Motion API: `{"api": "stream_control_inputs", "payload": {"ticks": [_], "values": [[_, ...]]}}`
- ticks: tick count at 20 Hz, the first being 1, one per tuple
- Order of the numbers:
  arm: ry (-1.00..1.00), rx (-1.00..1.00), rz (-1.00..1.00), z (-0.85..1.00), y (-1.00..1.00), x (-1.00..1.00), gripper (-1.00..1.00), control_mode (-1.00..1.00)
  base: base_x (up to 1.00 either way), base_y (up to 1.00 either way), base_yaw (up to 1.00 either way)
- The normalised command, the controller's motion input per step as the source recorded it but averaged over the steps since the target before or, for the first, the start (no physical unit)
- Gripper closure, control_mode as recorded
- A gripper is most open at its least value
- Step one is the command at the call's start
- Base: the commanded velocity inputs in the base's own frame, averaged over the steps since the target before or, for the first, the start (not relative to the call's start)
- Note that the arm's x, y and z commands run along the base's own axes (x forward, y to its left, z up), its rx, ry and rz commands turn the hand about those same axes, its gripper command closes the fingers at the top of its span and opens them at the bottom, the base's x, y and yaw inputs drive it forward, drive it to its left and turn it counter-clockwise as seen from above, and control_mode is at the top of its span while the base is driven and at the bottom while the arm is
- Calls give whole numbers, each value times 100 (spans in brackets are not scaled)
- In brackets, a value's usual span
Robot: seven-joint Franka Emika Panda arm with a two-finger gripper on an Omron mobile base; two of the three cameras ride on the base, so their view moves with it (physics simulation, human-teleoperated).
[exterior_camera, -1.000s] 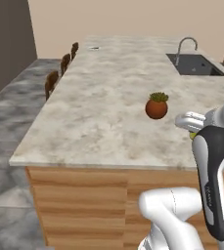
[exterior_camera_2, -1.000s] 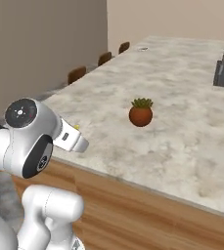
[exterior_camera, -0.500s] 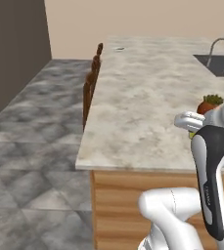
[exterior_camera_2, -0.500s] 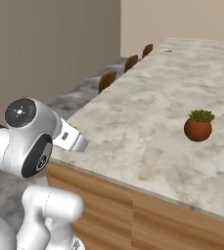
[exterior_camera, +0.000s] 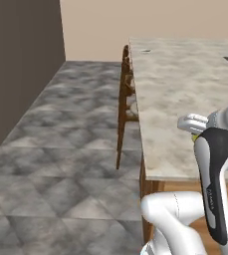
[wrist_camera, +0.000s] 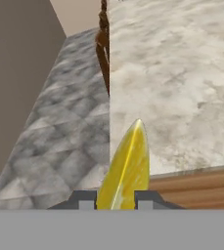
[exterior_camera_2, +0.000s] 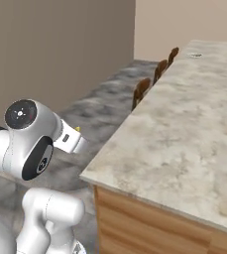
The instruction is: Take the lemon wedge from the fridge and place it on the plate with fish on the dining counter.
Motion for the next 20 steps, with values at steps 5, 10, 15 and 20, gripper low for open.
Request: {"api": "stream_control_inputs", "payload": {"ticks": [5,10,15,20], "values": [[0,0,0,0,0,0,100,100,53,100,0],[0,0,0,0,0,0,100,100,84,100,-5],[0,0,0,0,0,0,100,100,100,73,-21],[0,0,0,0,0,0,100,100,100,43,-18]]}}
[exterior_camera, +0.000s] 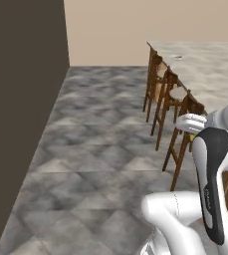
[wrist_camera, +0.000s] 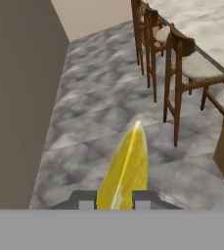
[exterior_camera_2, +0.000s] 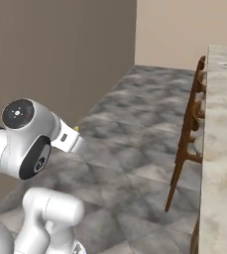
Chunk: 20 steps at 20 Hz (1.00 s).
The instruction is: Take the lemon wedge from the fridge and place it on the plate with fish on the dining counter.
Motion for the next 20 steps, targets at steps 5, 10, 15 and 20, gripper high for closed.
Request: {"api": "stream_control_inputs", "payload": {"ticks": [5,10,15,20], "values": [[0,0,0,0,0,0,100,100,100,14,-18],[0,0,0,0,0,0,100,100,100,2,-23],[0,0,0,0,0,0,100,100,100,29,-33],[0,0,0,0,0,0,100,100,100,88,-42]]}}
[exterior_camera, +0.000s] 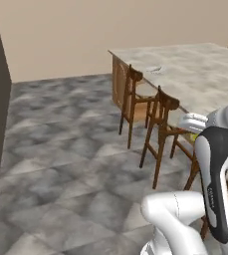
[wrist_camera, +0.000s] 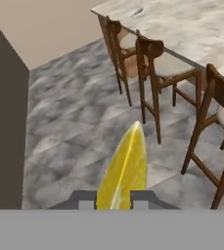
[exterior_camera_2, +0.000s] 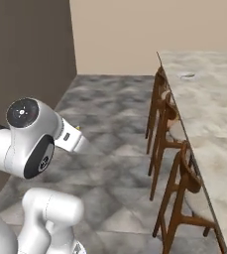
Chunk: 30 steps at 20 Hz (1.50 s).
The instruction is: Take the lemon wedge from the fridge and place it on the plate with fish on the dining counter.
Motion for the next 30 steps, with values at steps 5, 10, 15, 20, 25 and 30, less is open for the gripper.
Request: {"api": "stream_control_inputs", "payload": {"ticks": [5,10,15,20,25,30], "values": [[0,0,0,0,0,0,100,100,100,100,-44],[0,0,0,0,0,0,100,100,100,100,-44],[0,0,0,0,0,0,100,100,100,100,-43],[0,0,0,0,0,0,100,100,100,100,-42],[0,0,0,0,0,0,100,100,100,100,-41],[0,0,0,0,0,0,100,100,100,100,-41]]}}
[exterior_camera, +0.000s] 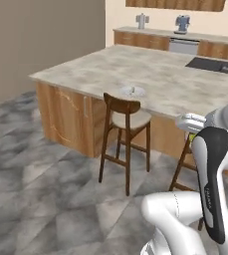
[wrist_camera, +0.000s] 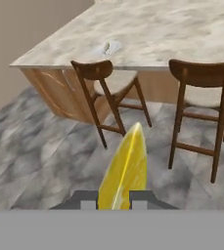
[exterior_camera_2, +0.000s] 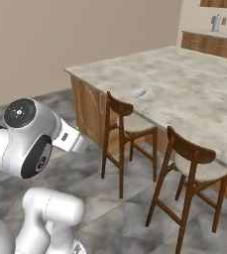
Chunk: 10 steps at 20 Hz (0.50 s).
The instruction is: Take the lemon wedge from the fridge and place it on the plate with fish on the dining counter.
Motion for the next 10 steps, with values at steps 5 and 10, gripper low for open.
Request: {"api": "stream_control_inputs", "payload": {"ticks": [5,10], "values": [[0,0,0,0,0,0,100,100,100,97,-41],[0,0,0,0,0,0,100,100,100,92,-40]]}}
